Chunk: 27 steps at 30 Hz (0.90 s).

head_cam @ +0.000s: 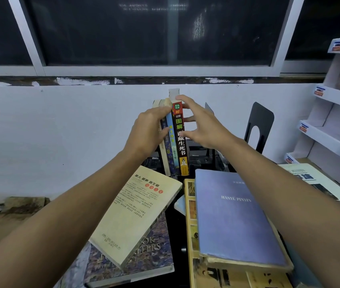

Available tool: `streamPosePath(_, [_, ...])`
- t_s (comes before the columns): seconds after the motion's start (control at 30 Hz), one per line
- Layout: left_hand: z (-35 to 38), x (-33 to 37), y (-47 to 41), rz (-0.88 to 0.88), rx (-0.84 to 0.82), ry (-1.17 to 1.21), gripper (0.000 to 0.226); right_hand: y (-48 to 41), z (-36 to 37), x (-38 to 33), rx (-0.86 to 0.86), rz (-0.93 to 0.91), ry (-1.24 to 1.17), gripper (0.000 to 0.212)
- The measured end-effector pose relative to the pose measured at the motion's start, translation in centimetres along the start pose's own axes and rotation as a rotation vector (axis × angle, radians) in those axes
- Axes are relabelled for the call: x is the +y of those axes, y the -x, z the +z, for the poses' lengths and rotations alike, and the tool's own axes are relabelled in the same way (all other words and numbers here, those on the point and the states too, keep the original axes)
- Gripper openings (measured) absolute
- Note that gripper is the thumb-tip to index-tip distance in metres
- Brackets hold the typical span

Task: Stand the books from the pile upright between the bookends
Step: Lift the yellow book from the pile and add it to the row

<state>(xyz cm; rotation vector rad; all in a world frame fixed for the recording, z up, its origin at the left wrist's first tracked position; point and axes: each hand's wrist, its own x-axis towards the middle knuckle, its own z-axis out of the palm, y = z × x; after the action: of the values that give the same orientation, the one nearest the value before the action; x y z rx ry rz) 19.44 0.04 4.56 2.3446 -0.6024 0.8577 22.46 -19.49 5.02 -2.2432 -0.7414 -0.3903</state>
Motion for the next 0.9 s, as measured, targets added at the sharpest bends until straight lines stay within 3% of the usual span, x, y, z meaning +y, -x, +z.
streamPosePath(0.53, [-0.6, 0.2, 0.2, -0.027, -0.059, -0.042, 0.054, 0.3, 0.4, -0.4, -0.003, 0.007, 0.093, 0.094])
streamPosePath(0.7, [-1.2, 1.1, 0.5, -0.036, -0.140, -0.050, 0.063, 0.6, -1.0, -0.6, -0.072, 0.014, 0.157, 0.098])
streamPosePath(0.9, [-2.0, 2.5, 2.0, -0.021, -0.166, -0.071, 0.057, 3.2, -4.0, -1.5, -0.177, 0.050, 0.278, 0.093])
